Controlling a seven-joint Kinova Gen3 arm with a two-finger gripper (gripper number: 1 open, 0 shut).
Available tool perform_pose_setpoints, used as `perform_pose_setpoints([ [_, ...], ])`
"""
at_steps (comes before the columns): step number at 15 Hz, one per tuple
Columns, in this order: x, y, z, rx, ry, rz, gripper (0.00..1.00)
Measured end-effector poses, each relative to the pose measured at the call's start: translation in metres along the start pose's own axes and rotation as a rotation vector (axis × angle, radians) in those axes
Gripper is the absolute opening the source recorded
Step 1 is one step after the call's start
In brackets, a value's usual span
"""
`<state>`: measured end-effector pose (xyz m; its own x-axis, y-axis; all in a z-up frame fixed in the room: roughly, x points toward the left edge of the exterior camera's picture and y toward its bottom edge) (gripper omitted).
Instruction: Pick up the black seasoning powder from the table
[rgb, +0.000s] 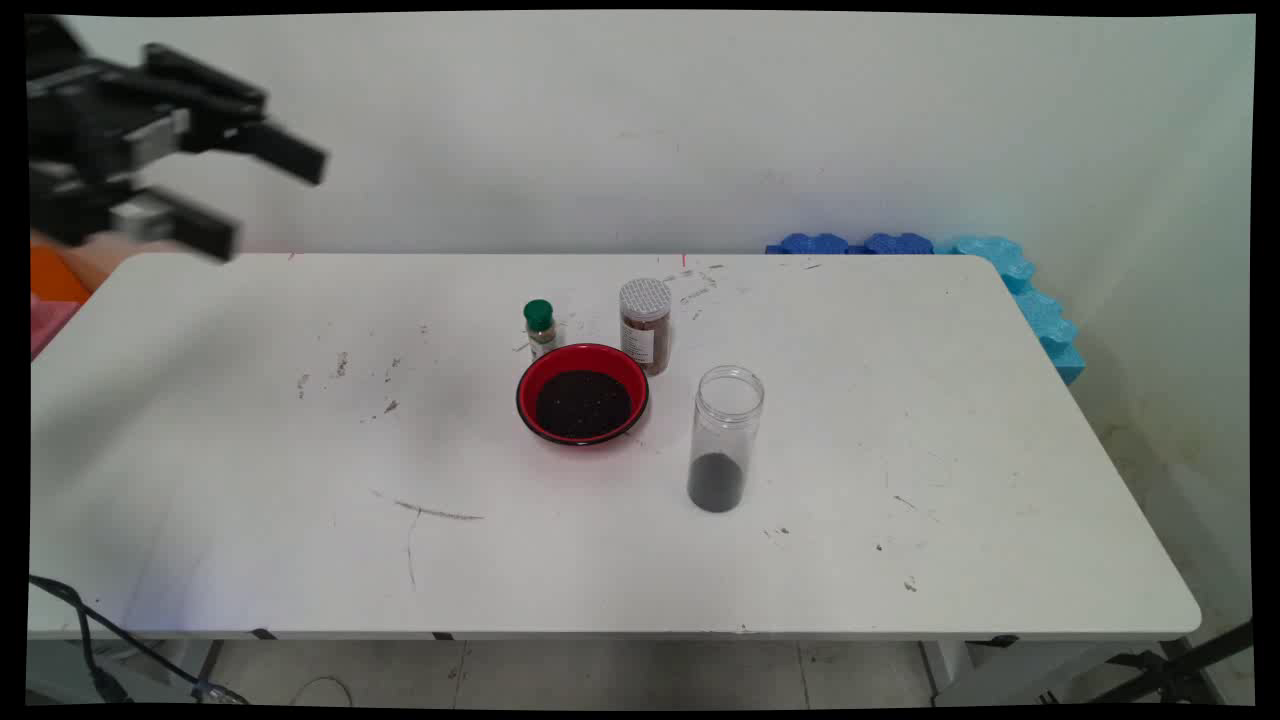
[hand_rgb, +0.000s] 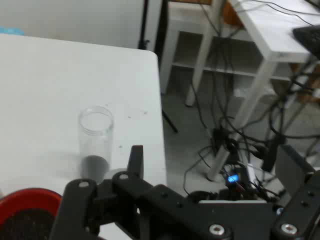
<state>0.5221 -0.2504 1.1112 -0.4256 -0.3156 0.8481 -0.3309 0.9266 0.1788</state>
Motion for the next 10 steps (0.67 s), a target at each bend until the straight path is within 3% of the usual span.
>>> perform_pose_setpoints([
  [5,0.015,-0.015,0.053,0.099,0.011,-0.03,1.0],
  [10,0.008,-0.032,0.122,0.184,-0.004,-0.035,1.0],
])
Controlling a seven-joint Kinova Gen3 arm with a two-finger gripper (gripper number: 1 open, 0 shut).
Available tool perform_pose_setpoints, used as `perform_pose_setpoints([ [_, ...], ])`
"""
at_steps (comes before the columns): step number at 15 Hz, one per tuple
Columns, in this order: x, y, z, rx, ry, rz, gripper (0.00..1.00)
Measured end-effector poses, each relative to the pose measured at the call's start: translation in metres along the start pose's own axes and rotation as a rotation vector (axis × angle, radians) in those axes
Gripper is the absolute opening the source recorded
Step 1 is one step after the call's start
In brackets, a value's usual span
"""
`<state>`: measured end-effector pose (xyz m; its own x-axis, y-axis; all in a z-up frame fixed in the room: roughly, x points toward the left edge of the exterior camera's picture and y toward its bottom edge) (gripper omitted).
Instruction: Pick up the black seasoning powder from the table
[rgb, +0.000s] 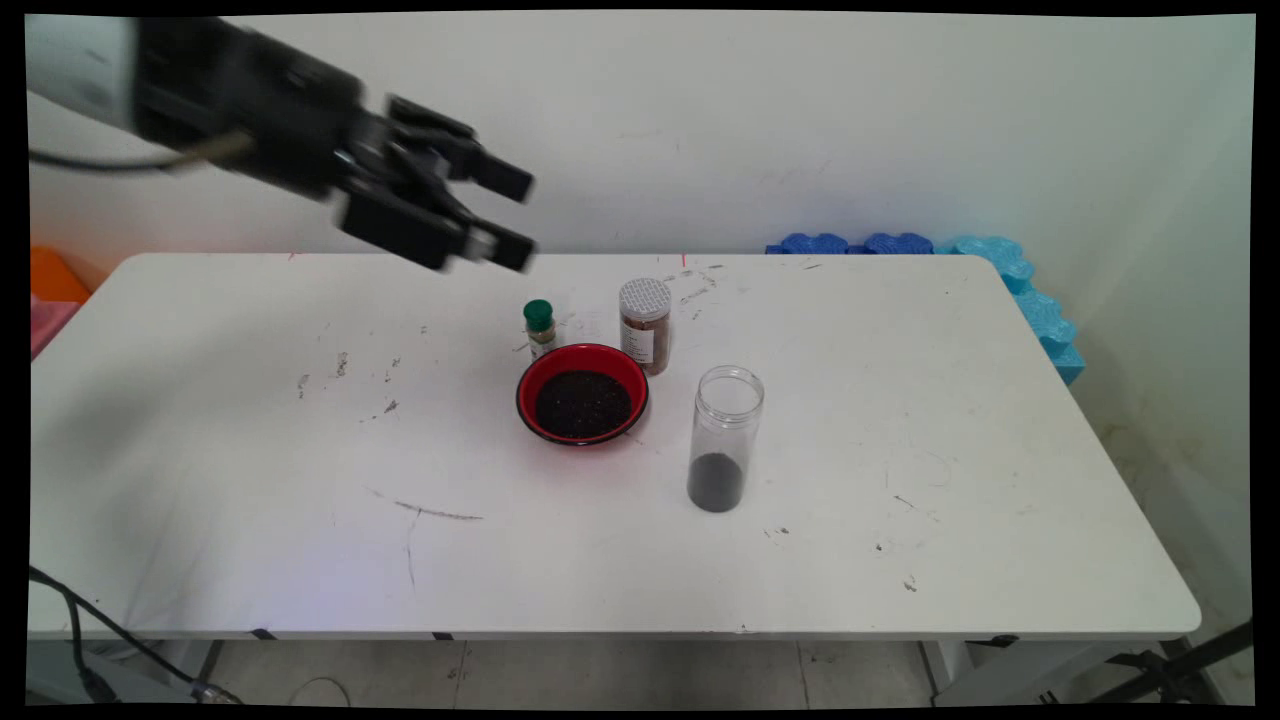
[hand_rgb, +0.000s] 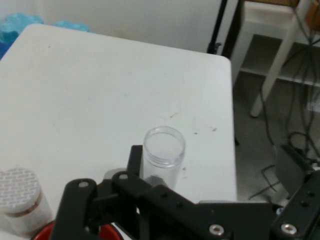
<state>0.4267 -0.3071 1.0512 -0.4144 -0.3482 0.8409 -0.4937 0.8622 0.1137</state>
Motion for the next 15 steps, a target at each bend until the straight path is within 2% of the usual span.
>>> perform_pose_setpoints([
  [5,-0.027,-0.005,0.065,0.049,-0.025,-0.001,1.0],
  [15,-0.086,-0.005,0.139,0.034,-0.044,-0.02,1.0],
])
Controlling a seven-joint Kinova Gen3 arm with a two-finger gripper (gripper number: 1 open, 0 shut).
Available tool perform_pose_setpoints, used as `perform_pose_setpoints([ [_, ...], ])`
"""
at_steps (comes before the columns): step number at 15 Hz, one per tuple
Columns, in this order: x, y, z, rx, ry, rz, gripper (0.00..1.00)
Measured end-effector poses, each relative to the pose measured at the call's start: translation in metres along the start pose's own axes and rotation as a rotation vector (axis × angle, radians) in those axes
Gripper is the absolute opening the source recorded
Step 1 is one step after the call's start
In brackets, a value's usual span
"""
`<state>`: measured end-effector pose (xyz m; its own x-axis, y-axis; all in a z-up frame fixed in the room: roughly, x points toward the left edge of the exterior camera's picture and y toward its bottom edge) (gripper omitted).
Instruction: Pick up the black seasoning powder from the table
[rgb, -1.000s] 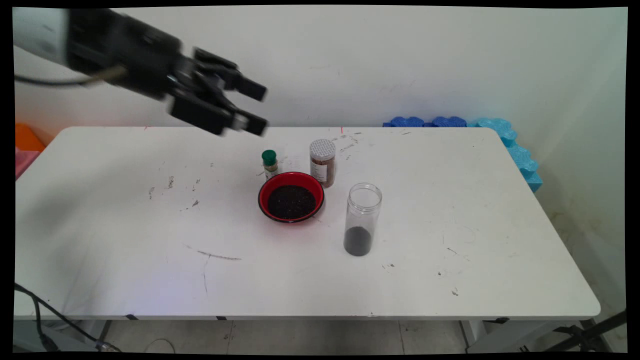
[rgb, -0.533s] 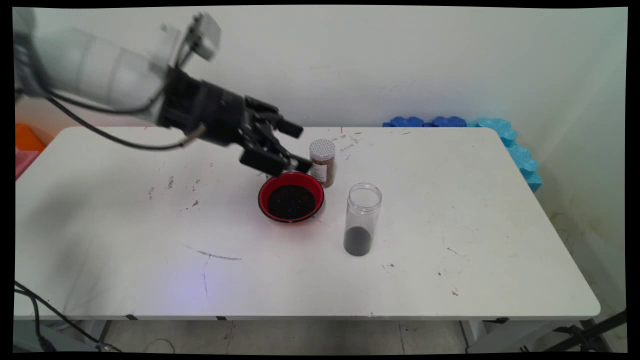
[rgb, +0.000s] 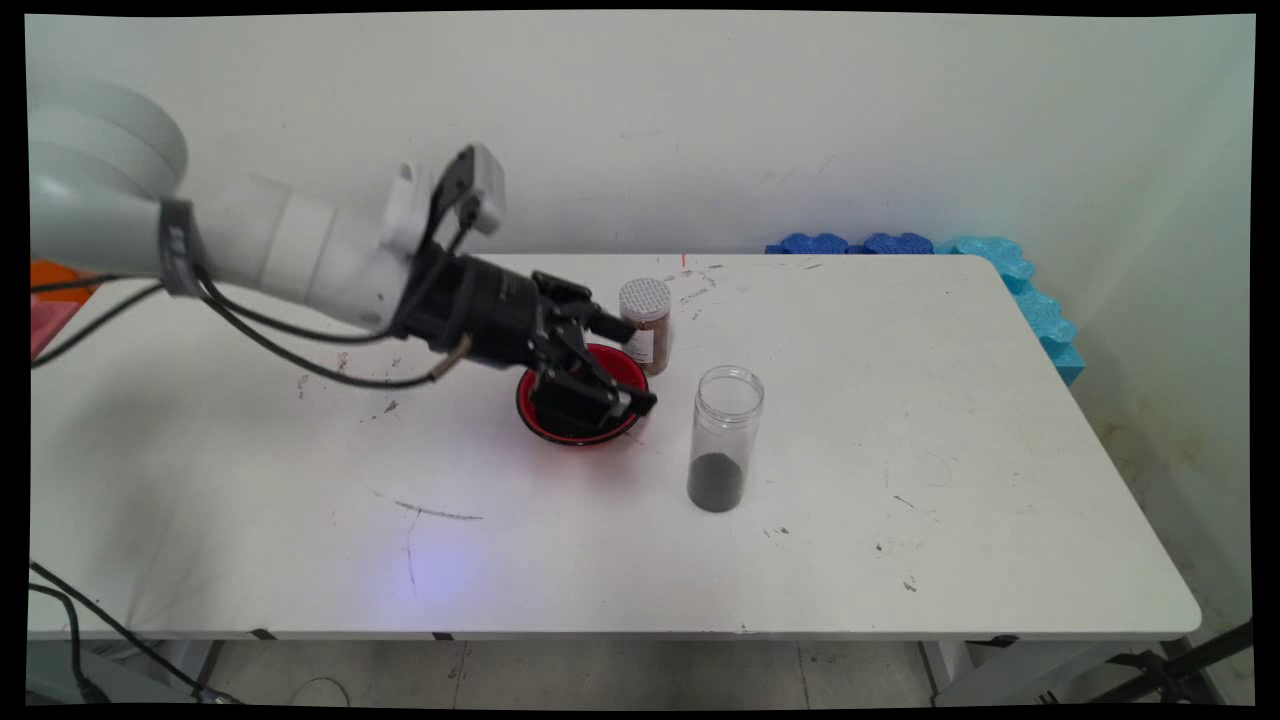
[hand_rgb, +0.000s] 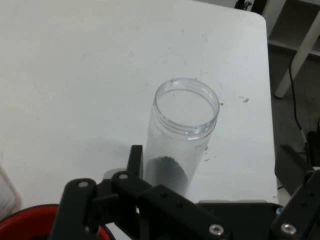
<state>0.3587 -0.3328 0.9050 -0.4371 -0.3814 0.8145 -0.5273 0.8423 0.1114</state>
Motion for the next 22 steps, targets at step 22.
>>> perform_pose_setpoints([
  [22,-0.038,-0.006,0.105,0.0,0.024,0.027,1.0],
])
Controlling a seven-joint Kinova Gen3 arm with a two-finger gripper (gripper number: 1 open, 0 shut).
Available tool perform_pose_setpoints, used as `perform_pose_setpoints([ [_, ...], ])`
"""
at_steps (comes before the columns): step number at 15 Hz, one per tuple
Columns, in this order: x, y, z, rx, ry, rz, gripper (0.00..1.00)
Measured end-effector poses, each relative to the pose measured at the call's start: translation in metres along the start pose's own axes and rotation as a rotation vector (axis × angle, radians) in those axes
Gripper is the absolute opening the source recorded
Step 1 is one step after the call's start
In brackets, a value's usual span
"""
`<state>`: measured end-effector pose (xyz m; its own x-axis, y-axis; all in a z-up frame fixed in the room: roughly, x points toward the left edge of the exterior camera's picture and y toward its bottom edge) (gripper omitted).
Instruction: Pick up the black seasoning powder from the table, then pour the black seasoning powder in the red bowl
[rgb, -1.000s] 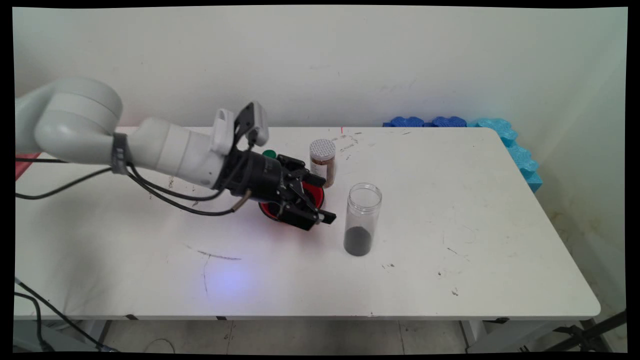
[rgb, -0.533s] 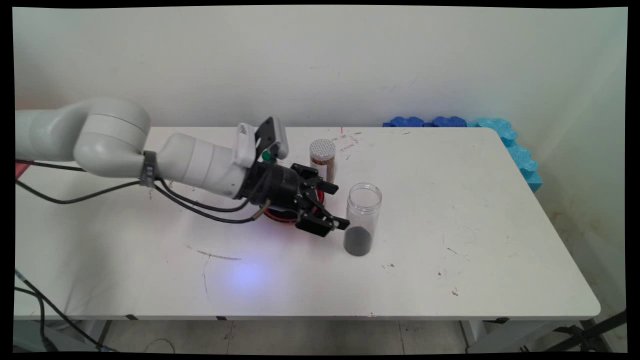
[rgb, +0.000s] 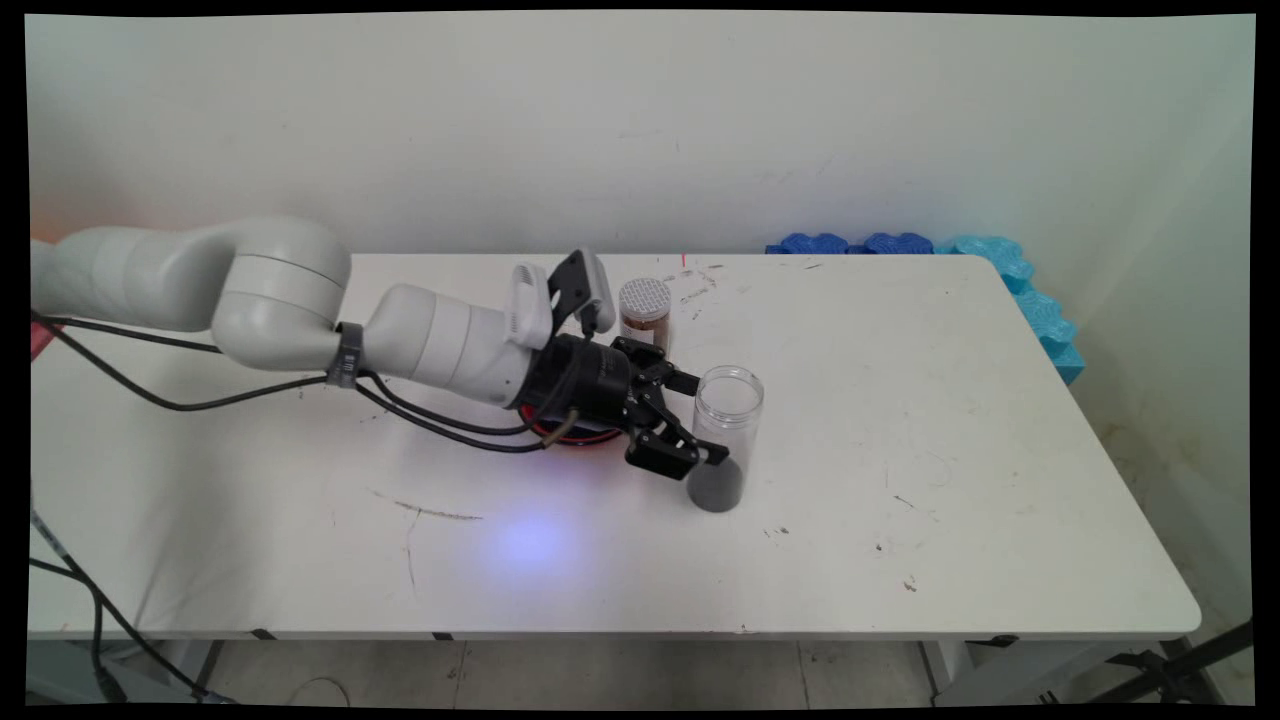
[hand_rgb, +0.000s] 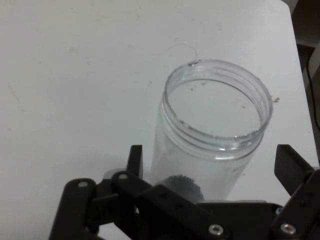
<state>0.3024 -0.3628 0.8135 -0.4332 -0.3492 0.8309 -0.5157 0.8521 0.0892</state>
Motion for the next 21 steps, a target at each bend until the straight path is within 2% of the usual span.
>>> perform_pose_setpoints([
  [11,0.0,-0.001,0.019,-0.003,0.016,0.008,1.0],
  [12,0.0,-0.001,0.02,-0.003,0.017,0.009,0.0],
  [18,0.001,-0.004,0.021,-0.003,0.023,0.008,0.0],
  [21,0.007,-0.005,0.012,-0.018,0.04,0.002,0.0],
])
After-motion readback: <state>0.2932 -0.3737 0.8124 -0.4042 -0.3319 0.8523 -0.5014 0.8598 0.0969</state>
